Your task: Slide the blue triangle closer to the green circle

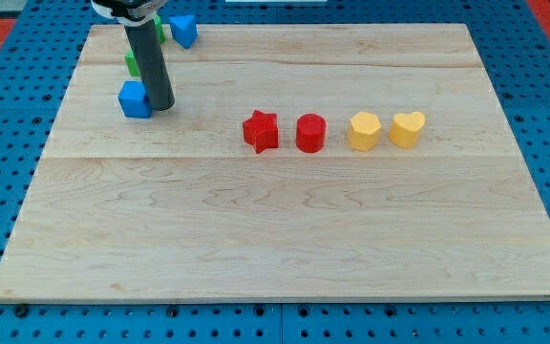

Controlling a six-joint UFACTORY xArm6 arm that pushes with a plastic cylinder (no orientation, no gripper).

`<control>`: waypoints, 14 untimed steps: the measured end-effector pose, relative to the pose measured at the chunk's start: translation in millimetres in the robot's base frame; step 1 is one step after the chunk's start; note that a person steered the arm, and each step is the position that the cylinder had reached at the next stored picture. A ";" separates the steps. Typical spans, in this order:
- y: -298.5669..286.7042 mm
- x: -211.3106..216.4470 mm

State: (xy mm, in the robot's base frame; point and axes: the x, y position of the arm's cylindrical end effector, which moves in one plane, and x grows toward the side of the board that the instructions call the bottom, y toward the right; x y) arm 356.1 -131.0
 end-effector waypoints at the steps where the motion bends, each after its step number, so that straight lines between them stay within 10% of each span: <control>1: 77.0 -48.9; 3: 104.4 -163.6; 14: 5.2 -149.7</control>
State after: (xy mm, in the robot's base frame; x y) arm 206.4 -125.7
